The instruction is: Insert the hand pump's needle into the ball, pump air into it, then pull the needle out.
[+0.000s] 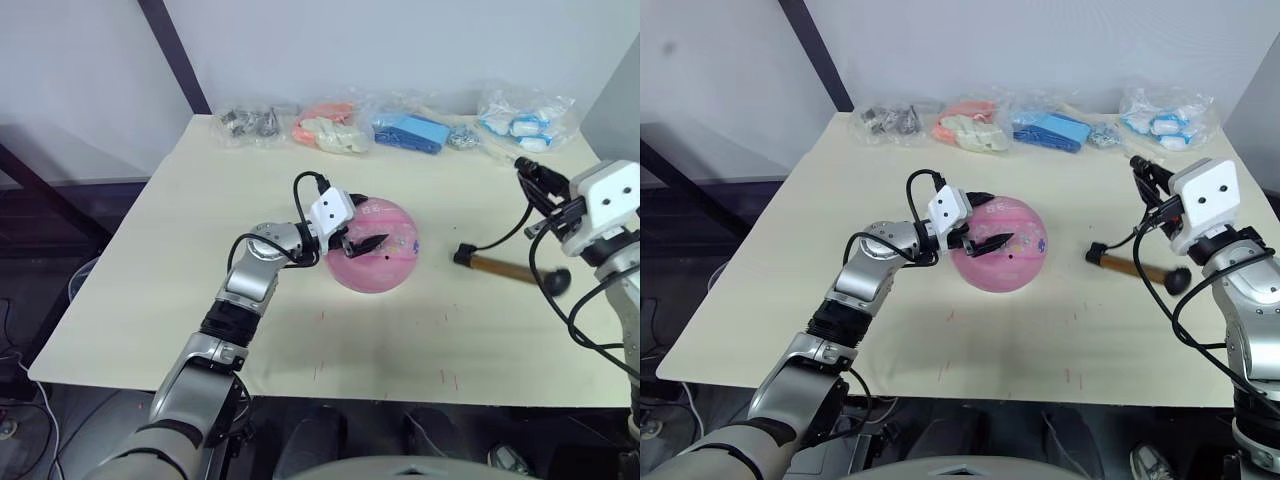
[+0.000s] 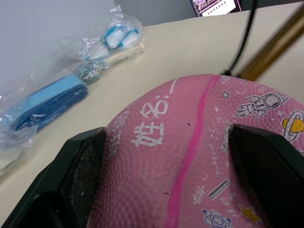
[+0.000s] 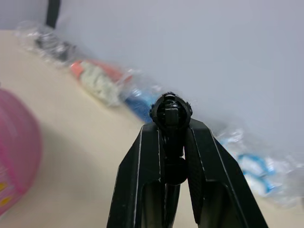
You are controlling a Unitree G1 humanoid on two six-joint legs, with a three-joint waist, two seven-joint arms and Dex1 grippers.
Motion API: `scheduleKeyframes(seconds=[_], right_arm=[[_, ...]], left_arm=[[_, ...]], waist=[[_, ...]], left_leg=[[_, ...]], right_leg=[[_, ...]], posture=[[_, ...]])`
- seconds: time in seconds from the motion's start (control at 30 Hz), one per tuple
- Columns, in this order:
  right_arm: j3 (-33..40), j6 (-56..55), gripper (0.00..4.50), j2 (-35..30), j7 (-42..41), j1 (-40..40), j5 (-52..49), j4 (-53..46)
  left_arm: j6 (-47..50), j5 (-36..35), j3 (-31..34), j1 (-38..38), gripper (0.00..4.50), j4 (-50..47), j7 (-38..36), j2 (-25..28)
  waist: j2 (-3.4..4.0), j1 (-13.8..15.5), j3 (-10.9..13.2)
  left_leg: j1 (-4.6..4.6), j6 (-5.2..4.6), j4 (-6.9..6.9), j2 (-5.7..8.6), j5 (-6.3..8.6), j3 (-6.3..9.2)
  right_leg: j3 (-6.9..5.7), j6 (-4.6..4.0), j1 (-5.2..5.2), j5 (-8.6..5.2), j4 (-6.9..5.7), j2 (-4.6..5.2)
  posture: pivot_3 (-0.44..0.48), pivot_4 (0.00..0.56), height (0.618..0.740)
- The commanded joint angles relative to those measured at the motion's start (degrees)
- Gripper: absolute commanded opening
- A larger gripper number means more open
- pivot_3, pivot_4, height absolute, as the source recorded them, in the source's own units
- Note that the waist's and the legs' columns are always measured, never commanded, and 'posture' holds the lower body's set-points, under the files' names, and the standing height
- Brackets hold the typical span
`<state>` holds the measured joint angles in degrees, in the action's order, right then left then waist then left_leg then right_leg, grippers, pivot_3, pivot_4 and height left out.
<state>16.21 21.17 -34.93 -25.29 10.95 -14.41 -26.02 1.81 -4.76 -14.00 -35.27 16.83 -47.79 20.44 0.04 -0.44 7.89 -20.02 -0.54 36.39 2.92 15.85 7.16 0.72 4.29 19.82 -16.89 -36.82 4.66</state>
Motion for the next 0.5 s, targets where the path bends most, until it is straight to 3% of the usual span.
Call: scheduleKeyframes(seconds=[0.03,0.2,0.5], right_arm=[[-0.93,0.27,0.06,-0.37,-0.71,-1.70,0.43,-1.15],[-4.22,-0.09,0.06,0.78,0.20,-5.31,3.22,0.74],[-10.96,-9.77,0.06,-1.24,-5.58,-10.92,9.30,7.71]], left_arm=[[5.65,1.37,-1.60,4.08,4.50,3.20,-1.39,0.98],[6.17,-1.77,0.87,3.59,4.50,-0.25,-2.39,0.66],[6.75,-6.48,3.85,2.10,4.50,-5.49,-7.11,1.96]], waist=[[-0.02,-0.01,0.04],[-0.01,-0.03,0.06],[-0.35,-0.08,0.82]], left_leg=[[-0.06,0.00,-0.01,0.00,0.00,0.00],[-0.82,0.03,0.01,0.02,-0.05,-0.02],[-1.09,0.25,0.01,0.06,-0.17,-0.04]], right_leg=[[0.01,0.00,0.05,0.00,0.00,-0.02],[0.04,-0.28,0.81,0.17,-0.04,-0.07],[0.02,-0.30,1.05,0.18,0.00,-0.07]], posture=[[0.000,0.150,0.740],[0.000,0.150,0.740],[0.000,0.150,0.740]])
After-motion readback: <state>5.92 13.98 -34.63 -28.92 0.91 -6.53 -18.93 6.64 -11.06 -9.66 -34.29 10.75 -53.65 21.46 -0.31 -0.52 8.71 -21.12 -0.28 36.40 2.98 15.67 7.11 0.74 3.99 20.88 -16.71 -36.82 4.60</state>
